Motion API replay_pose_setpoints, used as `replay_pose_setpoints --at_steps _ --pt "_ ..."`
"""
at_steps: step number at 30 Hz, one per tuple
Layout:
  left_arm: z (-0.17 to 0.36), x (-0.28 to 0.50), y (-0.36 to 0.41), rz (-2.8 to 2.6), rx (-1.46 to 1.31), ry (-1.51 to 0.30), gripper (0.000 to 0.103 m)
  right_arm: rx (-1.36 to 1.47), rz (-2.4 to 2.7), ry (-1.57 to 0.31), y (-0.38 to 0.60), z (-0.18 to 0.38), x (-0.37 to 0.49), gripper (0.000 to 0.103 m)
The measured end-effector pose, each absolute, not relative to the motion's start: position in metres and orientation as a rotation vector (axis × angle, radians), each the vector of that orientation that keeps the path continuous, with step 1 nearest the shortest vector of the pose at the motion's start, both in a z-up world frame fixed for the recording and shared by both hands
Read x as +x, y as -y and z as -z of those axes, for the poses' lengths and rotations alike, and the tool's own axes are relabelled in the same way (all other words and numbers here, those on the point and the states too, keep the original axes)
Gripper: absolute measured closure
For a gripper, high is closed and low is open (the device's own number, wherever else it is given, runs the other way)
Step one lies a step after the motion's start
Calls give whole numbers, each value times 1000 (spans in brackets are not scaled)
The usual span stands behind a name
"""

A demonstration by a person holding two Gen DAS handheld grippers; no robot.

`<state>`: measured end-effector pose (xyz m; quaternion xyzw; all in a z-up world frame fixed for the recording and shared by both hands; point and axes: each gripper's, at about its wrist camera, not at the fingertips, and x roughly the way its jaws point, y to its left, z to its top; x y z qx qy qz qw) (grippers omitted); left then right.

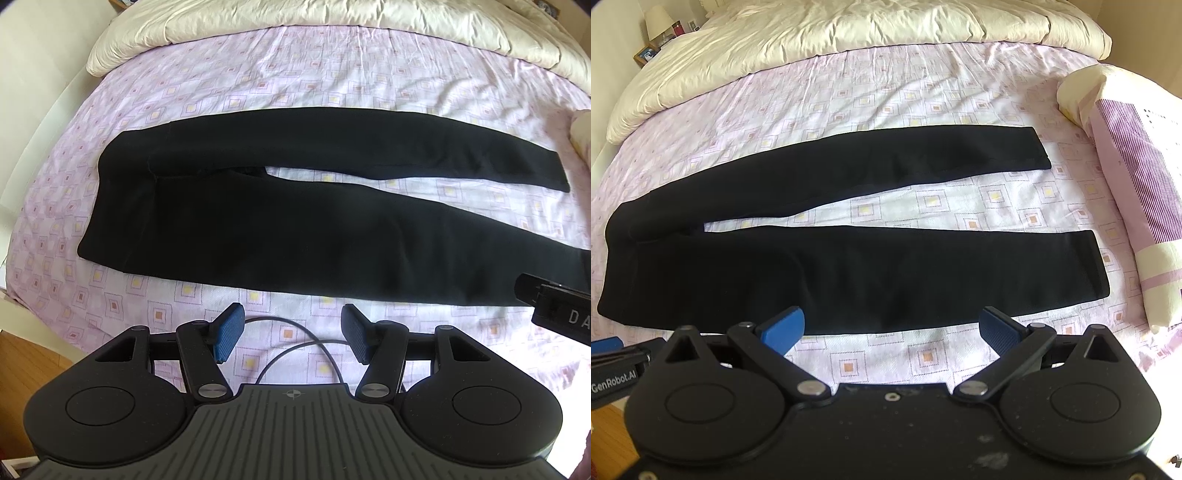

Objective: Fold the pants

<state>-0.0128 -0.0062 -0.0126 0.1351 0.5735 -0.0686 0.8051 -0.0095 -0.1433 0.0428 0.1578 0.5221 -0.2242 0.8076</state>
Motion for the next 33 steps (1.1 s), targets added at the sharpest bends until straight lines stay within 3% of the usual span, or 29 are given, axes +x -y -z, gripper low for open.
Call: replay_pose_setpoints --at_steps 33 --pt "16 -12 3 137 277 -1256 46 333 446 -1126 141 -39 -7 0"
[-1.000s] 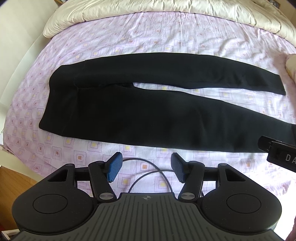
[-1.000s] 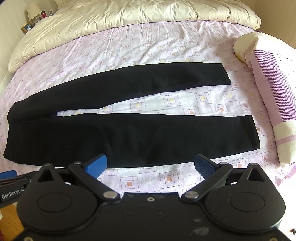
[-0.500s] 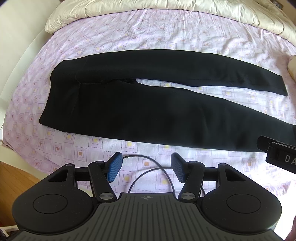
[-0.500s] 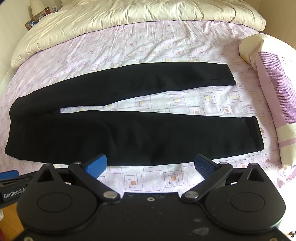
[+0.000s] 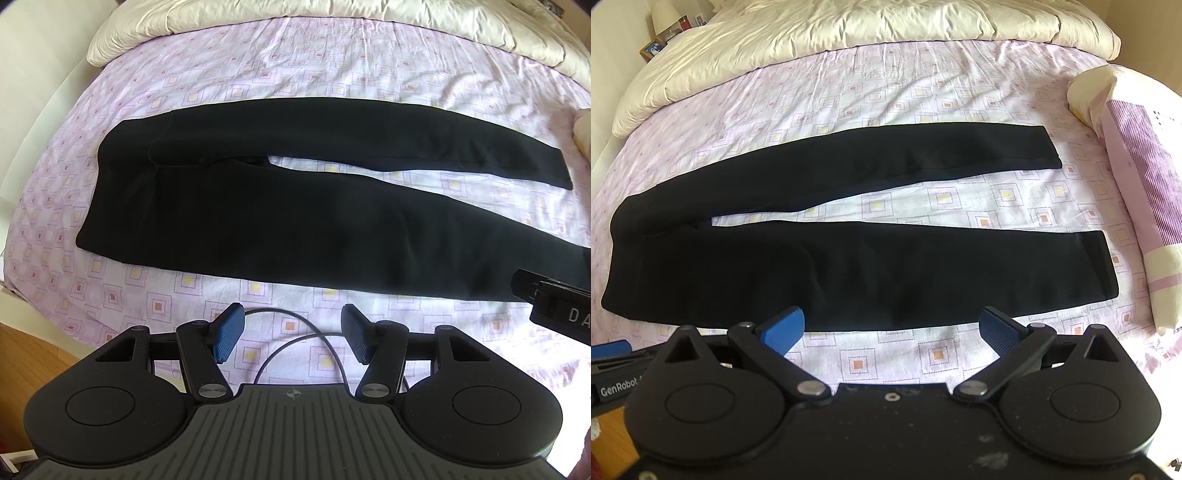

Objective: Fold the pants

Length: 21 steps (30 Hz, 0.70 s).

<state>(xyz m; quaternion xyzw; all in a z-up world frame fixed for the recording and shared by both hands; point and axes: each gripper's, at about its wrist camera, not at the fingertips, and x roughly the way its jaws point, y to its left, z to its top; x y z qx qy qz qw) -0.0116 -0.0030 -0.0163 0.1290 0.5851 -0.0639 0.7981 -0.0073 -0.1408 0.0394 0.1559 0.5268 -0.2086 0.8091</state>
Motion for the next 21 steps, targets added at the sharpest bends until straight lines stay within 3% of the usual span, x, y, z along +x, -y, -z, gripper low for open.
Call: replay_pose_setpoints --at_steps 21 --pt "19 -7 -1 118 274 -1283 46 378 405 -1139 145 -29 -2 0"
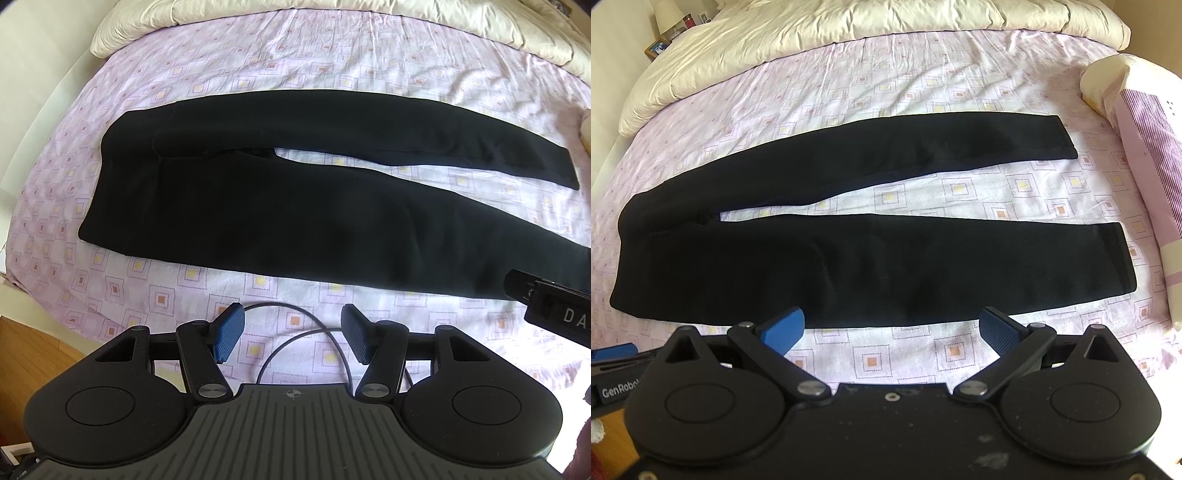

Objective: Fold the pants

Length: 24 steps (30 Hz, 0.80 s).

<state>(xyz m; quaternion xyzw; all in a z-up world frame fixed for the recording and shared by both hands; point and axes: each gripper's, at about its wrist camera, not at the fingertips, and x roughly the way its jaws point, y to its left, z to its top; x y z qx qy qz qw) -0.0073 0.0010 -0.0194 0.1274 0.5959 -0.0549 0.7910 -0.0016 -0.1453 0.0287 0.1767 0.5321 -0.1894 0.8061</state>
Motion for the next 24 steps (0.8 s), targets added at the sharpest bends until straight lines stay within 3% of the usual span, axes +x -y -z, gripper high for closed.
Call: replay_pose_setpoints --at_steps 24 --pt "28 17 -12 106 287 -1354 46 436 372 -1255 137 10 27 0"
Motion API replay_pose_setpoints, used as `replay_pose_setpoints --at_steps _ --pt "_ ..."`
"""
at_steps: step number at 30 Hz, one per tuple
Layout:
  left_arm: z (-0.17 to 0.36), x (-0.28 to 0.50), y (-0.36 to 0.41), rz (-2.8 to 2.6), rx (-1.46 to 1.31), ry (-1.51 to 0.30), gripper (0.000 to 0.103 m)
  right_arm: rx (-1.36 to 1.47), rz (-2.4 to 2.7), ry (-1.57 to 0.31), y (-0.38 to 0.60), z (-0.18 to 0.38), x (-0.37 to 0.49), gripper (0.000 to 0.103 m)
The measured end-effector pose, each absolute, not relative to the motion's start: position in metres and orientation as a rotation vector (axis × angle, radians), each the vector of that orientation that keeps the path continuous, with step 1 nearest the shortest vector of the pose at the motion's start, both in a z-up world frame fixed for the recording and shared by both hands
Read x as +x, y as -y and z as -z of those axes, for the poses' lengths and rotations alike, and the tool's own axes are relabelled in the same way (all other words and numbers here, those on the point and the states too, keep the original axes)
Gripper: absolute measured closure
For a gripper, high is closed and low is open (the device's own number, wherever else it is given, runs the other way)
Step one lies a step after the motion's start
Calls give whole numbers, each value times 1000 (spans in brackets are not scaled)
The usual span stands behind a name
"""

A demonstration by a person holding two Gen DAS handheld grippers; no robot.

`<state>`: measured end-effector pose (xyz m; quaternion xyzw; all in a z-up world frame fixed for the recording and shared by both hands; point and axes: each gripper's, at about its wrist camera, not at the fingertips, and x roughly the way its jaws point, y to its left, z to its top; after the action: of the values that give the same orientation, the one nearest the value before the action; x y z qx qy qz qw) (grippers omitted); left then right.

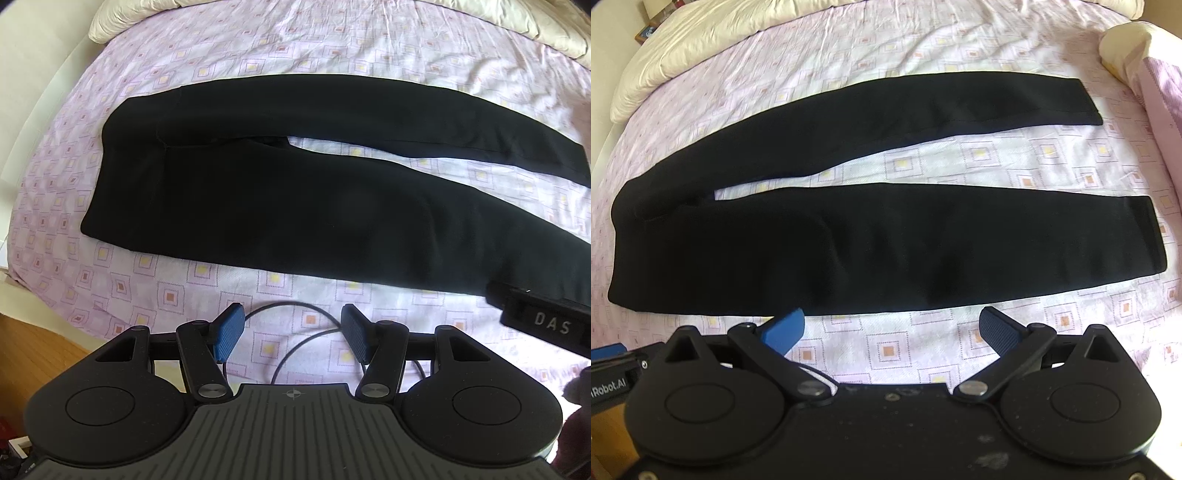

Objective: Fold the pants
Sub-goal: 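Lower both grippers onto the pants waistband and close them on it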

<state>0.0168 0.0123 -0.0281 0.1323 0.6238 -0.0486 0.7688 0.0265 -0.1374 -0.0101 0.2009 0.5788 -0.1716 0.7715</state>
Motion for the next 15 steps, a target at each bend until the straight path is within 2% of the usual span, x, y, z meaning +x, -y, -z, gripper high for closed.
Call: replay_pose_setpoints --at_steps 8,11,13,15 --pt "45 59 -10 143 351 -1343 47 407 381 -1268 132 19 57 5" --pt "54 82 -11 176 333 -1366 52 381 391 -1251 134 19 74 6" --pt "58 99 -13 194 317 -1376 57 374 405 -1259 137 20 88 12" --pt "61 115 -17 206 305 -1376 60 371 420 -1263 142 21 103 13"
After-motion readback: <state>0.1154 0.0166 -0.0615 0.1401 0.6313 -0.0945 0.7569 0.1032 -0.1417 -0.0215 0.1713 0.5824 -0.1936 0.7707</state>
